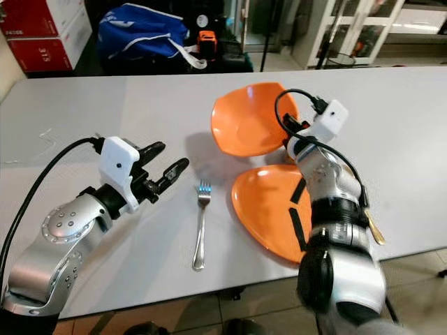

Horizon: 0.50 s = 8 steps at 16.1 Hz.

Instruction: Setting the table

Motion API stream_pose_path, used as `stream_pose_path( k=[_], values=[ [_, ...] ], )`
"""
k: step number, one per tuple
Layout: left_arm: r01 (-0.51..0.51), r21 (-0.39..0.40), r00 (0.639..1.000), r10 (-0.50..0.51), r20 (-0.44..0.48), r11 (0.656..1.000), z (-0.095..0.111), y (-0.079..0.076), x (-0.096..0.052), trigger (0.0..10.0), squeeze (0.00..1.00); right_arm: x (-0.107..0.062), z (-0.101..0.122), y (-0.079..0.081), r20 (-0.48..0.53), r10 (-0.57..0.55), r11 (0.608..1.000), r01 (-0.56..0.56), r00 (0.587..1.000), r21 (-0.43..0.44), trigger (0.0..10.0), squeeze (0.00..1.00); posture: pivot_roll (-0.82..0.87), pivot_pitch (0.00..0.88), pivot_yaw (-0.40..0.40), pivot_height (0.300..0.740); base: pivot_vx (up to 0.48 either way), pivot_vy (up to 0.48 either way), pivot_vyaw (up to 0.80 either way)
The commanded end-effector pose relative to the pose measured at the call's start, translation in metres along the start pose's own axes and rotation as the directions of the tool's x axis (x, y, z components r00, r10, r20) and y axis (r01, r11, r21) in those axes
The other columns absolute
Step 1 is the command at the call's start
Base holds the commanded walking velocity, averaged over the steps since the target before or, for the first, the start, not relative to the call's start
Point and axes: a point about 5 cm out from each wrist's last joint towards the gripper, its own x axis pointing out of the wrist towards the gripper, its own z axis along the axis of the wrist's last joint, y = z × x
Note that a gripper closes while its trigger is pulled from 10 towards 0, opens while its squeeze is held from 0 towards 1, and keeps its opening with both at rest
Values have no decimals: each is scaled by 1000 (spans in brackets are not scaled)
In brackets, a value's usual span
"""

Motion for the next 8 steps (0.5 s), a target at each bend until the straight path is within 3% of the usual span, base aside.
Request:
stream_pose_path(
  k=[1,8],
  values=[
    [33,3,999,-33,10,999,5,-5,-1,10000,0,3,15,7,63,34,999,-35,997,4,10000,0,77,68,-48,740,0,0,0],
    [44,16,999,-43,-25,999,9,-6,-15,10000,0,14,5,9,58,-28,999,27,998,17,10000,0,144,151,-31,740,0,0,0]
  ],
)
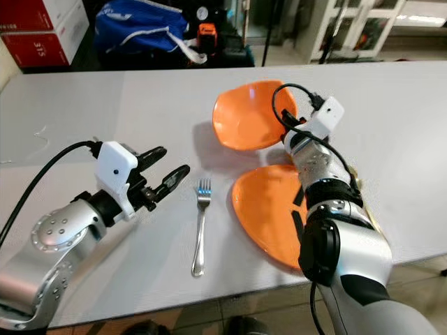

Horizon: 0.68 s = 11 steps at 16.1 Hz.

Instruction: Setting the table

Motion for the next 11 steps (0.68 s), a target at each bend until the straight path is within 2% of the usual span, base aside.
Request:
stream_pose_path(
  k=[1,2,4,8,11],
  values=[
    [12,4,1000,-12,3,1000,4,-1,-3,10000,0,1,10,7,41,17,1000,-17,999,-1,10000,0,144,151,-31,740,0,0,0],
    [3,18,1000,-3,-9,1000,7,2,-10,10000,0,2,7,8,41,0,999,1,999,-33,10000,0,176,172,-28,740,0,0,0],
    [-8,26,1000,9,-25,1000,9,6,-16,10000,0,3,7,9,44,-9,1000,10,999,-24,10000,0,191,183,-26,740,0,0,0],
    [-6,22,999,7,-31,1000,11,5,-17,10000,0,3,11,9,18,-8,1000,8,1000,-22,10000,0,186,185,-26,740,0,0,0],
    [8,13,1000,-8,-28,1000,12,5,-13,10000,0,2,13,4,-46,-27,998,29,999,58,10000,0,168,176,-22,740,0,0,0]
  ],
)
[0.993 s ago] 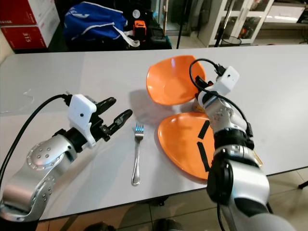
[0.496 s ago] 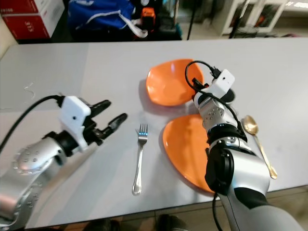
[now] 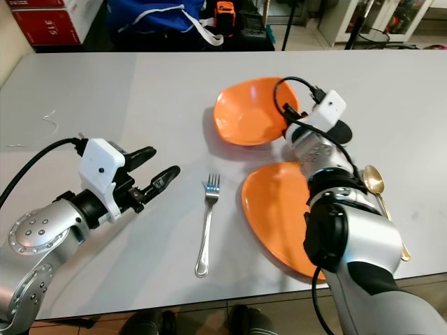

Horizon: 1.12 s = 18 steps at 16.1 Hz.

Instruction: Setting the table

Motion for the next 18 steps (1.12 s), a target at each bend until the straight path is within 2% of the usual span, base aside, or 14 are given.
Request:
stream_pose_path(
  k=[1,4,5,6,9,12,13,16,18],
  values=[
    [20,-1,1000,-20,5,1000,2,-1,1,10000,0,0,0,-1,-33,-18,999,20,999,42,10000,0,163,171,-19,740,0,0,0],
    [44,-4,999,-44,8,999,3,-4,3,10000,0,-1,-7,-3,-103,-11,997,18,995,74,10000,0,163,165,-14,740,0,0,0],
    [52,-9,999,-52,5,999,2,-5,4,10000,0,-1,-10,-2,-123,-7,998,15,992,68,10000,416,164,163,-14,740,0,0,0],
    [81,-15,997,-81,0,997,2,-8,3,10000,0,-1,-13,-4,-139,-14,998,22,990,56,10000,980,166,160,-15,740,0,0,0],
    [132,-29,991,-132,-6,991,1,-15,3,10000,0,-1,-14,0,-154,7,998,3,988,62,10000,1000,165,152,-16,740,0,0,0],
    [140,-26,990,-140,-10,990,0,-16,4,10000,0,-1,-14,0,-158,0,999,5,987,35,10000,1000,164,142,-15,740,0,0,0],
    [140,-25,990,-140,-2,990,2,-15,6,10000,0,-1,-9,0,-137,-14,1000,10,990,-26,10000,1000,161,133,-11,740,0,0,0],
    [151,-23,989,-151,-3,988,2,-15,9,10000,0,-1,0,2,-114,-24,991,8,993,-133,10000,1000,150,120,-1,740,0,0,0],
    [157,-18,988,-157,-5,987,1,-15,12,10000,0,-1,4,2,-97,-42,967,16,994,-253,10000,1000,142,108,2,740,0,0,0]
  ],
)
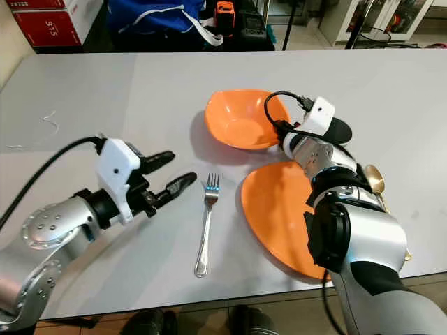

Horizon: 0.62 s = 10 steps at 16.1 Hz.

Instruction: Setting the table

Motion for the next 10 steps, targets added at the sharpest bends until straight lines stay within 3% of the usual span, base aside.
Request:
stream_pose_path(
  k=[1,2,3,4,6,10],
  values=[
    [18,17,1000,-18,5,1000,1,-1,2,10000,0,-1,16,6,58,8,997,-4,998,-71,10000,224,139,98,2,740,0,0,0],
    [13,29,1000,-13,4,999,1,0,4,10000,0,-2,23,9,102,23,983,-4,994,-185,10000,0,134,83,3,740,0,0,0],
    [9,38,1000,-9,2,999,0,1,7,10000,0,-3,28,12,150,34,949,16,988,-316,10000,0,129,60,1,740,0,0,0],
    [0,50,1000,0,4,999,0,3,9,10000,0,-4,33,14,196,37,919,43,980,-391,10000,0,127,49,-2,740,0,0,0],
    [-16,88,1000,17,-6,996,-2,5,14,10000,0,-9,47,18,364,45,795,187,930,-577,10000,0,118,17,-6,740,0,0,0],
    [-51,93,999,50,21,994,-1,9,21,10000,0,-13,46,19,464,64,816,222,883,-534,10000,0,110,0,-8,740,0,0,0]
  ],
)
